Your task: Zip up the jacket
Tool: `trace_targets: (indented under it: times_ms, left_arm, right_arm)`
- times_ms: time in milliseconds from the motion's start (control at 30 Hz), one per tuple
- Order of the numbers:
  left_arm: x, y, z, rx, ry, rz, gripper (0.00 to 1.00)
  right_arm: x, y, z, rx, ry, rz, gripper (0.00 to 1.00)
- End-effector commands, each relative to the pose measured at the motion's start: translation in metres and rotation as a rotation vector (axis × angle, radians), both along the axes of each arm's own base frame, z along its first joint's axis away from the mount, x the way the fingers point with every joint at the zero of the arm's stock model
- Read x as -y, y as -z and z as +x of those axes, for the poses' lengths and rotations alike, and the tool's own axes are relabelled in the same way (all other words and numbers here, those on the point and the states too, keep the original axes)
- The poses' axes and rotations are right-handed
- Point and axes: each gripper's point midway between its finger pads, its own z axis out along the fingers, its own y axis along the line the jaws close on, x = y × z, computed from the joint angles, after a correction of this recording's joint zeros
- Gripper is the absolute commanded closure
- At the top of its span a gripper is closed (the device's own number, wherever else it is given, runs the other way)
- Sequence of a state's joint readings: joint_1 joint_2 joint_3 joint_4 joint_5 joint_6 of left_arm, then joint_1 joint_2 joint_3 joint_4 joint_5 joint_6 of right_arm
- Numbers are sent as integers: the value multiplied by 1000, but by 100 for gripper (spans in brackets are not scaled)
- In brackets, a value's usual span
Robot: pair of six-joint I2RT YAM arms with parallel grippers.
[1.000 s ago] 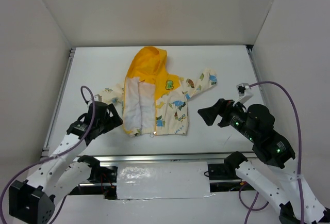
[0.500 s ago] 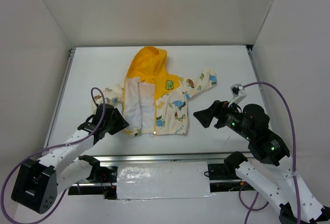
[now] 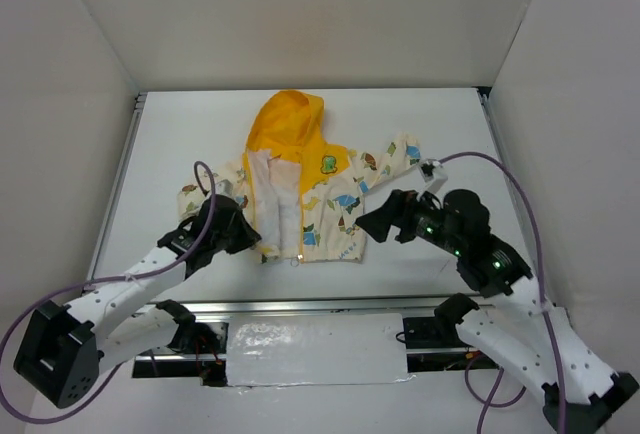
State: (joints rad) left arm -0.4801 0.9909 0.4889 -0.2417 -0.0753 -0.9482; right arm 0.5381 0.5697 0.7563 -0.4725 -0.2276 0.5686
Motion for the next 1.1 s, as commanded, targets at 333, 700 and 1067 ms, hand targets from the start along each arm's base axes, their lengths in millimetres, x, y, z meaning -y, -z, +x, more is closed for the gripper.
trace_targets:
  times_ms: [333, 700, 1067]
  left_arm:
    - [130, -67, 21, 253, 373, 84, 98]
    - [160, -60, 3, 269, 468, 106, 56]
    - [134, -97, -22, 321, 407, 2, 5]
  right_arm:
    - [-87, 42, 90, -252, 130, -40, 12]
    - [-113, 93, 106, -362, 130, -45, 15]
    - [-119, 119, 107, -383, 89, -102, 22]
